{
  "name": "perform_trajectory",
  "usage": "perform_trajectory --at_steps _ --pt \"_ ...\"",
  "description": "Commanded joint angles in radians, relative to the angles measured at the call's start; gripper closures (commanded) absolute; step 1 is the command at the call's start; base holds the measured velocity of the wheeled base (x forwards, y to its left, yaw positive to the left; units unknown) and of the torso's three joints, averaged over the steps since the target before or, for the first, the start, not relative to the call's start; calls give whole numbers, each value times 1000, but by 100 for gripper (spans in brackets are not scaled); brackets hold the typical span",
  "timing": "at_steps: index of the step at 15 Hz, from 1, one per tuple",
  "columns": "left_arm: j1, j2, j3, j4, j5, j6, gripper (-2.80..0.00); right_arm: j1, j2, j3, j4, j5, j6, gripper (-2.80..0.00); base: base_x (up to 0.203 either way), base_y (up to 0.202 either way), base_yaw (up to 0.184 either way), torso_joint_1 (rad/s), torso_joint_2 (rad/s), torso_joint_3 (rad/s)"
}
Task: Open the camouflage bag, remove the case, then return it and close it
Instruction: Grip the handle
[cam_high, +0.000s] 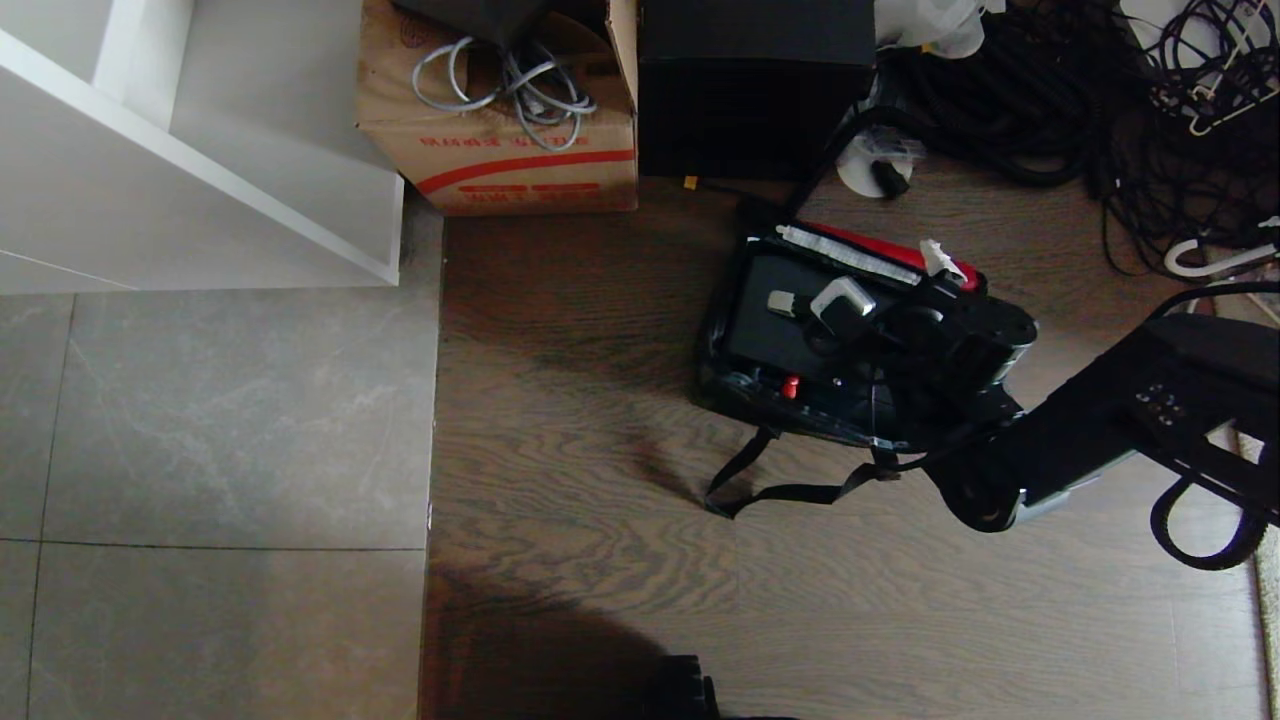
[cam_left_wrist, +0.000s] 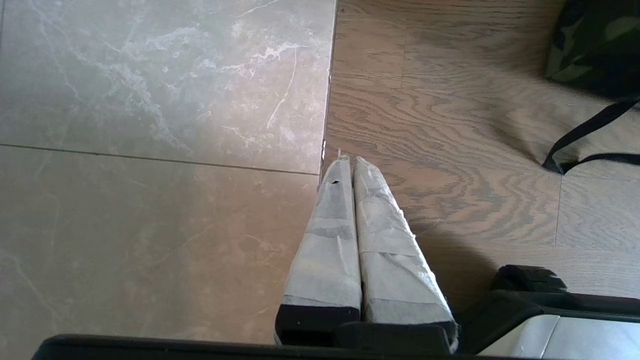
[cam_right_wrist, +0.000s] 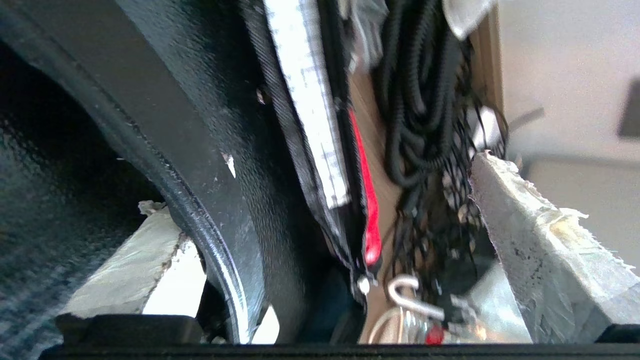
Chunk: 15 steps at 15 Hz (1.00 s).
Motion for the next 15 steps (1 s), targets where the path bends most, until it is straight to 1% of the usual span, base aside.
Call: perform_trajectory --at_steps 1,3,5,8,9,15 --pt "0 1 8 -1 1 -1 0 2 -7 22 -8 36 -36 -280 0 0 0 0 0 0" --pt "1 0 9 -1 1 -1 0 2 -5 30 -9 33 -53 -280 0 0 0 0 0 0" --pt "1 0 8 -1 1 -1 0 2 5 19 -31 -10 -55 -280 0 0 0 0 0 0" --pt "1 0 8 -1 1 -1 0 2 12 17 -28 -23 -52 -280 0 0 0 0 0 0" --pt "1 0 8 -1 0 -1 0 2 8 21 -25 -27 -49 0 0 0 0 0 0 0" --pt "1 0 8 -1 1 -1 0 2 -24 58 -23 -30 -23 0 0 0 0 0 0 0"
